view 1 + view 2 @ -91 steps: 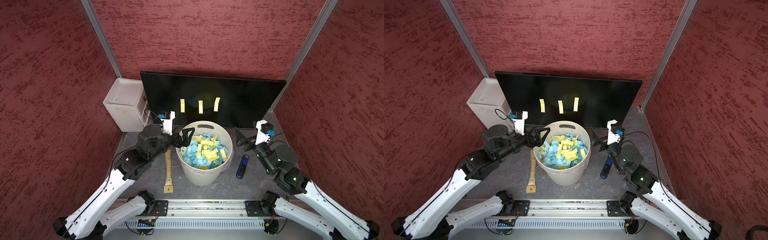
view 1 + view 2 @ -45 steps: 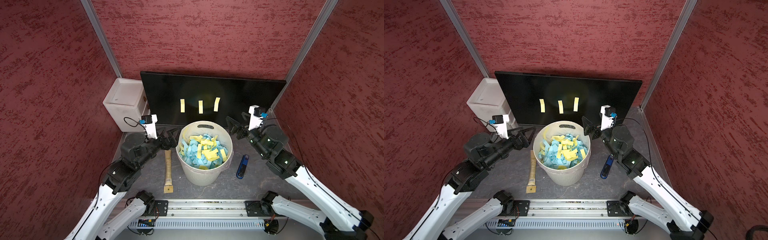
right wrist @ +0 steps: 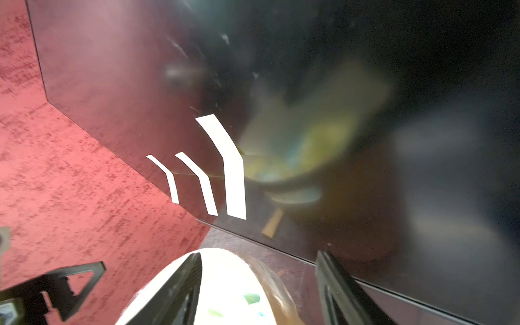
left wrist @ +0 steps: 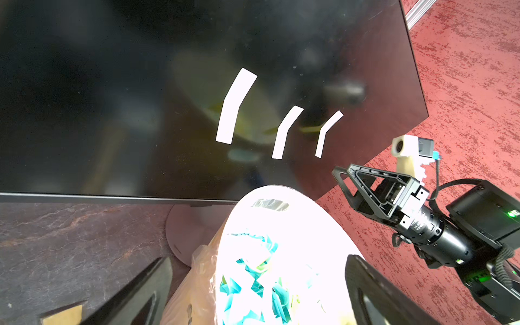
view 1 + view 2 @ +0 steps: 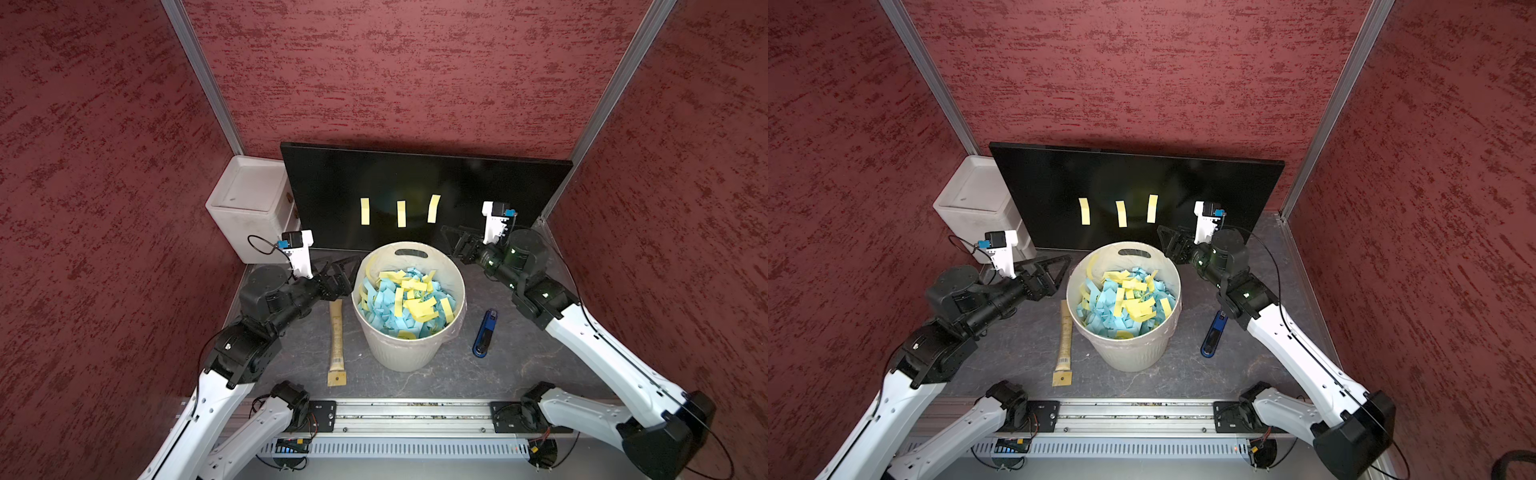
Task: Remove the sticky note from the monitor
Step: Tear off the sticky note from the monitor.
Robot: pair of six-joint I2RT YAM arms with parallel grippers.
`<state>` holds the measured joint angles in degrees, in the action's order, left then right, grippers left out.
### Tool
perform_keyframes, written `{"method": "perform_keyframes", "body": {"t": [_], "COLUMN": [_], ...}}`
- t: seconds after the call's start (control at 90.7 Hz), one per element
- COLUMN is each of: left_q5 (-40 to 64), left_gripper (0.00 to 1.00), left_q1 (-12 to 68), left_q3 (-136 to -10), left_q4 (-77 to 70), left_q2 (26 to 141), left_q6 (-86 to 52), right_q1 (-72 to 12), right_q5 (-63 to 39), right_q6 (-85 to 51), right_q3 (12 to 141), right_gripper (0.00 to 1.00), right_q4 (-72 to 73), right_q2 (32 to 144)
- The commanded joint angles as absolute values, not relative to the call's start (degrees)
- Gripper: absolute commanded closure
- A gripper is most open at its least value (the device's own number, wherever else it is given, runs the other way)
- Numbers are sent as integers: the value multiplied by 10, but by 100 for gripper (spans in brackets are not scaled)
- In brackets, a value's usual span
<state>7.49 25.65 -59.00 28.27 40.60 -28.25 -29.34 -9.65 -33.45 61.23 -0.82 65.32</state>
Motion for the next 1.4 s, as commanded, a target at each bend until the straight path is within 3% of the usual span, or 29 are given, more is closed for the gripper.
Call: {"method": "perform_keyframes", "body": {"t": [0.0,0.54,0.937,1.3,1.388], "left_q5": [89,106,113,116,114], "left_gripper": [0,0,0,0,0], "left_q1": [249,239,235,233,233], "left_q3": [-588,-584,-581,-579,-578], "left_q4": [272,265,263,263,263], "left_q2": [407,405,403,399,397], "left_q6": [-287,-290,-292,-293,-293], "right_q1": [-287,-286,-286,-287,-286], "right_q5": [-149,-158,-140,-133,-134], "right_q6": [-400,-471,-481,-479,-480], "right_q3": [634,625,619,609,607], "right_gripper": [37,69,80,100,100], "right_q4": [45,133,154,159,160], "right_q2": [666,720,730,731,731]}}
